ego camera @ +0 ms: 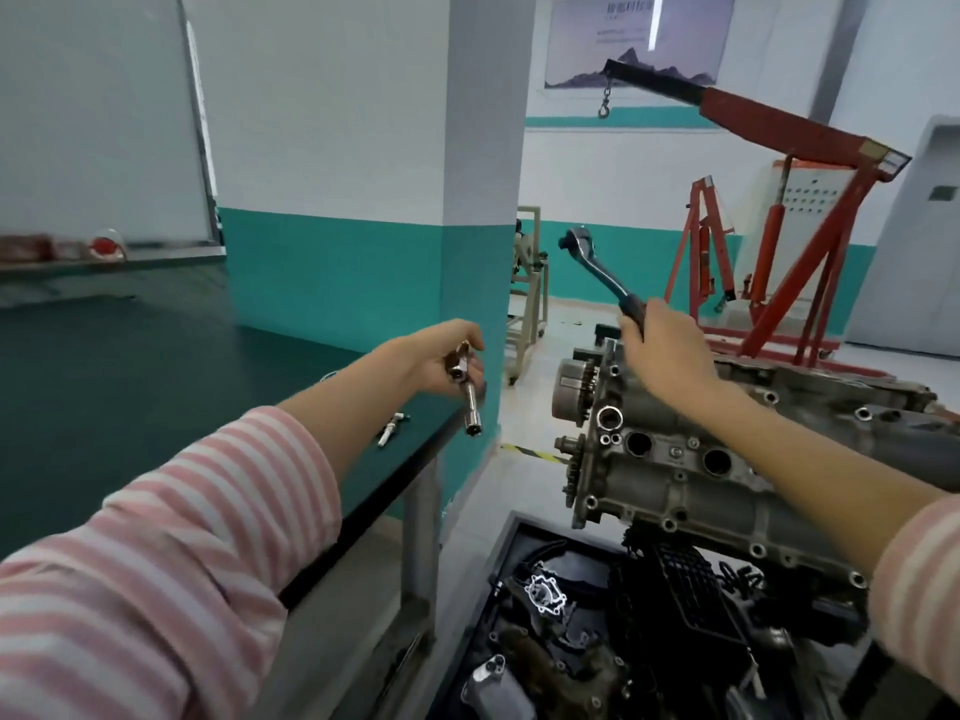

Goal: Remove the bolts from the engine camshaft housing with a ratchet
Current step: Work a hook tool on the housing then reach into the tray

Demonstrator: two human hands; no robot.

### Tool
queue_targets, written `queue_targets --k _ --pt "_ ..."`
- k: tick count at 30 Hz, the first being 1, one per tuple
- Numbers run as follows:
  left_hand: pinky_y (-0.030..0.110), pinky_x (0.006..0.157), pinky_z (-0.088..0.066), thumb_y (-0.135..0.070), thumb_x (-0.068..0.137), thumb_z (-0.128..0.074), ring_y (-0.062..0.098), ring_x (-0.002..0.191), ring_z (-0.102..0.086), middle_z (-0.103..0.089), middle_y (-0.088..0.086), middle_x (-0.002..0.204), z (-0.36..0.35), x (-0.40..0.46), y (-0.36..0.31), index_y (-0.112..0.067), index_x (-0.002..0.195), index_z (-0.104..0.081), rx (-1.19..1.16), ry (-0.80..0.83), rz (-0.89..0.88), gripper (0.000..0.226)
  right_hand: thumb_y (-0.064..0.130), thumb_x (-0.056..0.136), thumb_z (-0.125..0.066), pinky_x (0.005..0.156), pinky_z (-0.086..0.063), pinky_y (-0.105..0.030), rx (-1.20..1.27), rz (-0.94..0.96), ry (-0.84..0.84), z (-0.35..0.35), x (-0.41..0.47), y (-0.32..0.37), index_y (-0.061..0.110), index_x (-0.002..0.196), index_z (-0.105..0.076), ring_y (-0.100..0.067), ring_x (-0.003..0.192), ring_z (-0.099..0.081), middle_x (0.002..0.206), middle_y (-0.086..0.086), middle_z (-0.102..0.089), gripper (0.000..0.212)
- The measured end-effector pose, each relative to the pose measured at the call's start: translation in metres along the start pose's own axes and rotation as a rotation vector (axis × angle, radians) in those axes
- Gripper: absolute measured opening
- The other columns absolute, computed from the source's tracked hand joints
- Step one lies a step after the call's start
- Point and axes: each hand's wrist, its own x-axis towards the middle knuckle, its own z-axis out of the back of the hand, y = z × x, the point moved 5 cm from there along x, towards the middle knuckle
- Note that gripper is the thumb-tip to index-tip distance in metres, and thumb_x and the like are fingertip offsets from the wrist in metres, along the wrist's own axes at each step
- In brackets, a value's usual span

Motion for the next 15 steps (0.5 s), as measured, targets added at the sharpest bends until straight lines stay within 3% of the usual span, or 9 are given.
queue_targets --k 2,5,7,10,12,15 --pt "0.012 0.035 -0.029 0.001 0.091 -0.033 0.009 0.041 -0.025 -0.027 0.001 0.055 0.037 0.001 -0.006 -0.014 0.069 -0.028 0.058 -0.093 -0.007 0.027 0.029 0.098 -0.041 0.047 -0.032 -0.026 0.189 0.005 0.077 -0.025 0.009 0.038 0.007 0.081 -0.049 -0.013 0.053 -0.044 0.065 -0.002 -0.048 0.029" --pt "0.011 0.032 -0.030 0.001 0.095 -0.030 0.010 0.038 -0.029 -0.028 0.003 0.061 0.093 0.009 -0.002 -0.011 0.071 -0.031 0.092 -0.207 0.022 0.027 0.030 0.097 -0.041 0.053 -0.040 -0.029 0.441 -0.103 0.221 -0.088 0.000 0.088 0.009 0.067 -0.051 -0.023 0.057 -0.055 0.059 -0.004 -0.052 0.038" --pt "0.011 0.031 -0.031 0.000 0.097 -0.028 0.011 0.046 -0.030 -0.031 0.004 0.064 0.127 0.012 0.014 -0.008 0.072 -0.034 0.166 -0.281 0.093 0.027 0.031 0.095 -0.042 0.068 -0.048 -0.037 0.584 -0.257 0.357 -0.143 -0.027 0.111 0.004 0.075 -0.059 -0.032 0.078 -0.064 0.070 -0.010 -0.064 0.038" --pt "0.021 0.036 -0.035 0.000 0.097 -0.030 0.015 0.054 -0.029 -0.034 0.006 0.066 0.174 0.021 0.037 -0.006 0.073 -0.035 0.316 -0.385 0.192 0.025 0.034 0.096 -0.041 0.082 -0.047 -0.038 0.626 -0.426 0.542 -0.216 -0.068 0.138 0.004 0.080 -0.057 -0.034 0.096 -0.061 0.100 -0.020 -0.067 0.038" --pt "0.025 0.047 -0.032 0.000 0.095 -0.033 0.017 0.053 -0.031 -0.036 0.008 0.067 0.200 0.027 0.048 -0.005 0.073 -0.036 0.400 -0.466 0.218 0.023 0.034 0.096 -0.039 0.084 -0.046 -0.035 0.606 -0.422 0.603 -0.249 -0.082 0.151 0.009 0.077 -0.051 -0.034 0.099 -0.059 0.106 -0.021 -0.065 0.033" --pt "0.027 0.051 -0.031 0.002 0.092 -0.034 0.019 0.053 -0.033 -0.037 0.009 0.066 0.221 0.036 0.061 -0.003 0.074 -0.036 0.521 -0.549 0.218 0.019 0.033 0.097 -0.036 0.081 -0.046 -0.033 0.625 -0.414 0.640 -0.285 -0.088 0.164 0.008 0.081 -0.050 -0.034 0.097 -0.060 0.106 -0.020 -0.065 0.033"
